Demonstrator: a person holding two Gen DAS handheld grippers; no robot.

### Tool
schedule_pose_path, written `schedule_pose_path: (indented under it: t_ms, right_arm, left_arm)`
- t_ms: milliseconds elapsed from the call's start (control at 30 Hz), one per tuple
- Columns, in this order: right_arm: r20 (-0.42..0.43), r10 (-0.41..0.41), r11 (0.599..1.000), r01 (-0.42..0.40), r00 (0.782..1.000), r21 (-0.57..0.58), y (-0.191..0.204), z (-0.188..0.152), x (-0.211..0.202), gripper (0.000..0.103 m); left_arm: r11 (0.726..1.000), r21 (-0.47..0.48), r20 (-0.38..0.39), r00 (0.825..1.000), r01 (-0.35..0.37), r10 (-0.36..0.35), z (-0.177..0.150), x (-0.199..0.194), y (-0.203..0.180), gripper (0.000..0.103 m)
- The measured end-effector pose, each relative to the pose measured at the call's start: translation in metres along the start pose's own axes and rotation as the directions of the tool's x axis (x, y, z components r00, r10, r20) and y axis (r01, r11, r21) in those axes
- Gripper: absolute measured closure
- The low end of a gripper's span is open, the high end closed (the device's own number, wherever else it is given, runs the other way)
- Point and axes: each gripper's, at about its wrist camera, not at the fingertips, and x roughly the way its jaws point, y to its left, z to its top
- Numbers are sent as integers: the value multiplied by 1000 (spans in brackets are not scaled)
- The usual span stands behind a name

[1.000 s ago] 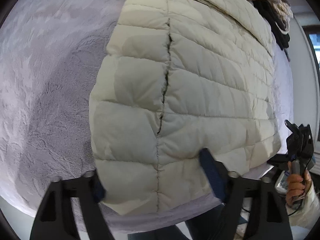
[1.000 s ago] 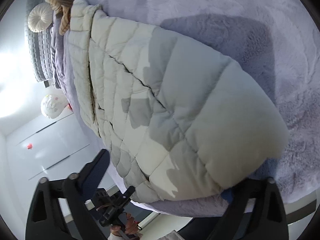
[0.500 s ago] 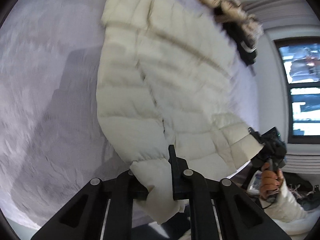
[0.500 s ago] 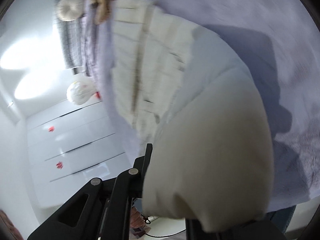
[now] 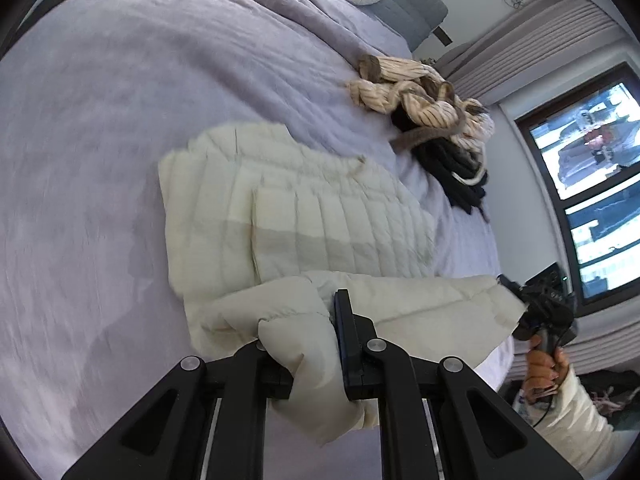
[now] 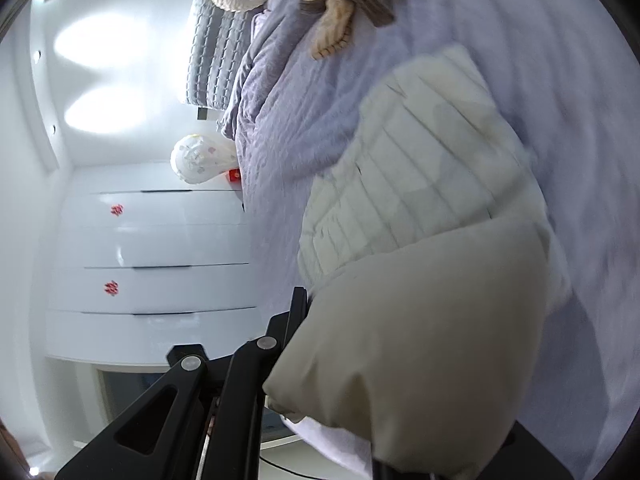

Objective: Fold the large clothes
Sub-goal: 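Fold the held hem over toward the collar and open both grippers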

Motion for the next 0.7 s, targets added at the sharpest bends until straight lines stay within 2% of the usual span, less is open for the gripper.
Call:
schedule_pose_path:
  t_ms: [200, 433, 500, 600, 667, 700]
  right_arm:
    - [-1, -60, 997, 60, 998, -41, 5, 63, 45, 93]
    - [-30, -131, 988, 128, 991, -80, -19, 98, 84, 93]
    - [-29, -149, 985, 146, 988, -92, -23, 106, 93, 90]
    - [-15, -172, 981, 170, 985, -95, -30, 113, 99, 89]
    - [-7, -174, 981, 172, 985, -86, -33, 117, 102, 89]
    - [-4, -175, 981, 174, 984, -85, -32, 118, 103, 89]
  left_arm:
    - [998, 9, 35, 998, -59, 59, 44, 40, 15, 88]
    - [983, -27, -1, 983, -182, 182, 71, 98, 49, 88]
    - [979, -25, -6, 979, -204, 204, 75, 106, 53, 80]
    - [973, -18, 8, 973, -229, 229, 80, 110, 55, 63]
    - [968, -24, 26, 967, -251, 252, 82, 106, 55, 22]
    - [961, -23, 43, 961, -274, 275, 82, 101, 53, 19]
